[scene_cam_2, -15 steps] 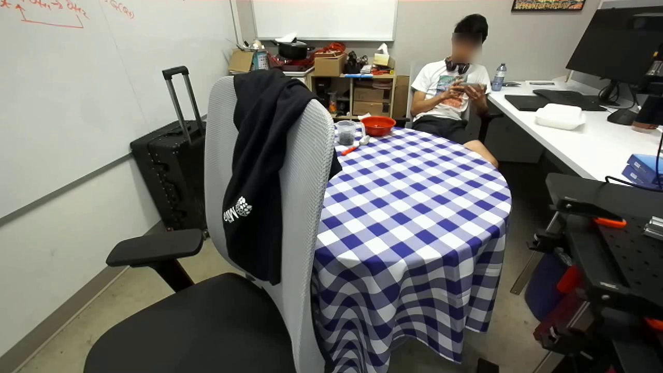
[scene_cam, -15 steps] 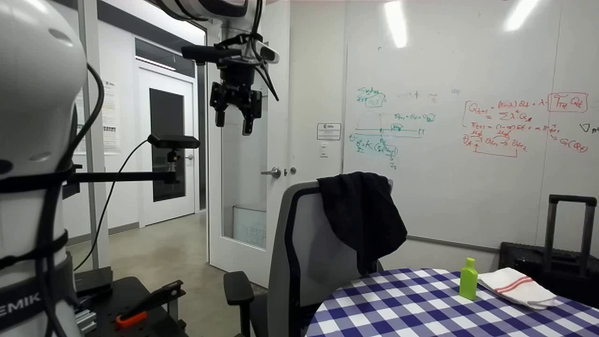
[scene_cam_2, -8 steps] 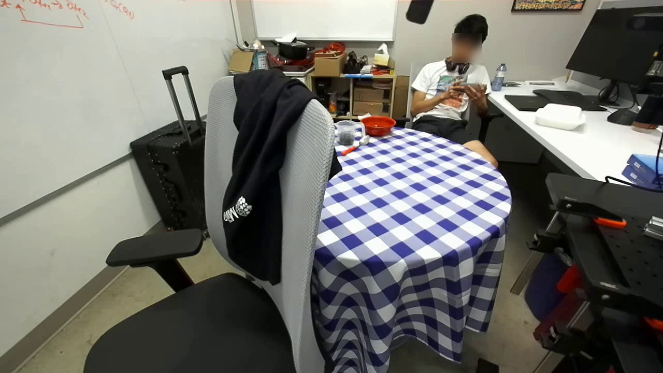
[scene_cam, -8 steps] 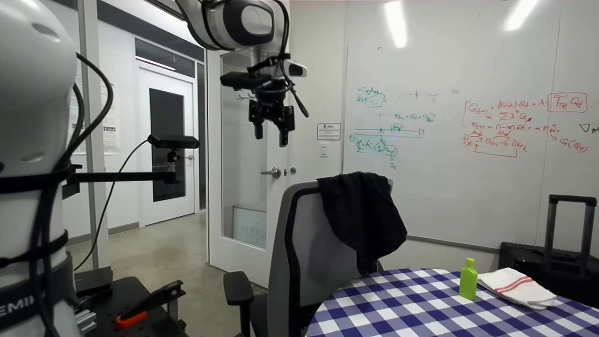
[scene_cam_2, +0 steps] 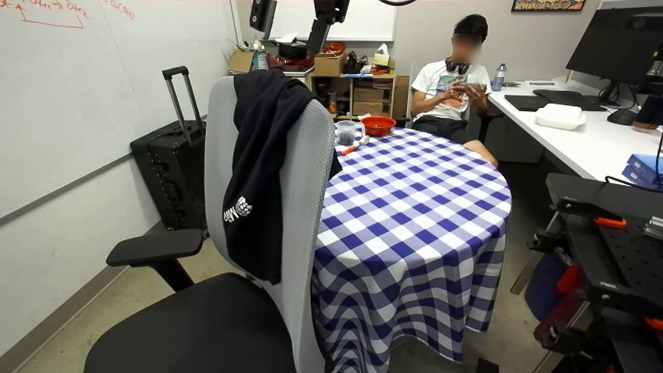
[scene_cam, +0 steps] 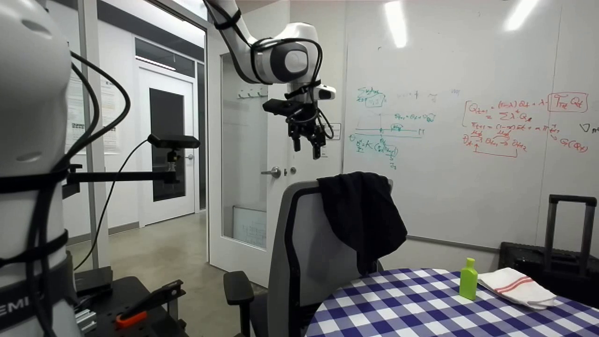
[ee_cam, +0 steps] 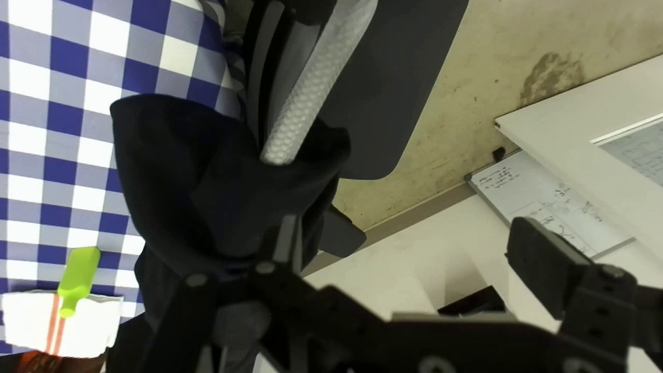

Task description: Pick up the cloth from the chair and put it on the table

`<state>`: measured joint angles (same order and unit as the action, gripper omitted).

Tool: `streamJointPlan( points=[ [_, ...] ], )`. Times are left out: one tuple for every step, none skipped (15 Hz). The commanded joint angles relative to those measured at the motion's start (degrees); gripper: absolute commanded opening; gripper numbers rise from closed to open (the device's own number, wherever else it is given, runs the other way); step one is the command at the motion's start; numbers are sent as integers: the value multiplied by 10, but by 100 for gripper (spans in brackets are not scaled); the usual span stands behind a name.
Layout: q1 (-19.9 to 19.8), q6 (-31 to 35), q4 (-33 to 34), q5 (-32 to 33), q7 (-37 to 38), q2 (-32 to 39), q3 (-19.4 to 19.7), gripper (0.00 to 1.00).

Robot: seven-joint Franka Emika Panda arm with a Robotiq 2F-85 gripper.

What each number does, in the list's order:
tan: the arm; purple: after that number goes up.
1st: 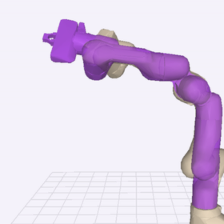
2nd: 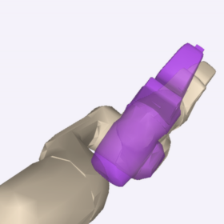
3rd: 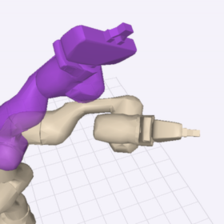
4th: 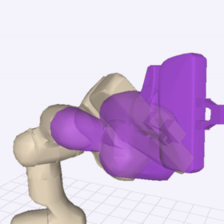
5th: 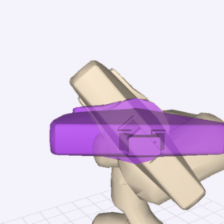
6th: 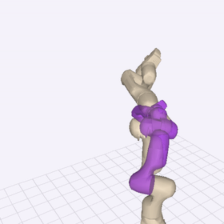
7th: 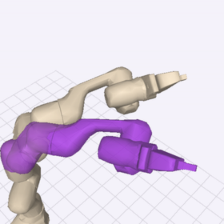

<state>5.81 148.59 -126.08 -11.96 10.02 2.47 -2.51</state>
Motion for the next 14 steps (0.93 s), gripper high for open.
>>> streamJointPlan(
  points=[
    [-9,-13,76,58,65,62,6,100],
    [-9,-15,84,80,82,69,12,100],
    [-9,-25,92,90,91,72,17,100],
    [-8,-30,97,110,106,74,23,100],
    [-9,-31,99,122,116,75,29,100],
    [-9,-34,102,131,124,78,33,100],
    [-10,-32,103,138,129,81,37,100],
    [-11,-29,103,144,134,85,40,100],
    [-12,-21,103,142,135,90,42,100],
    [-12,-19,103,145,139,94,44,100],
    [-12,-13,103,149,143,101,47,100],
    [-11,-7,104,154,147,108,51,100],
    [-9,-2,104,161,151,116,54,100],
    [-7,6,104,170,157,123,58,100]
  ],
)
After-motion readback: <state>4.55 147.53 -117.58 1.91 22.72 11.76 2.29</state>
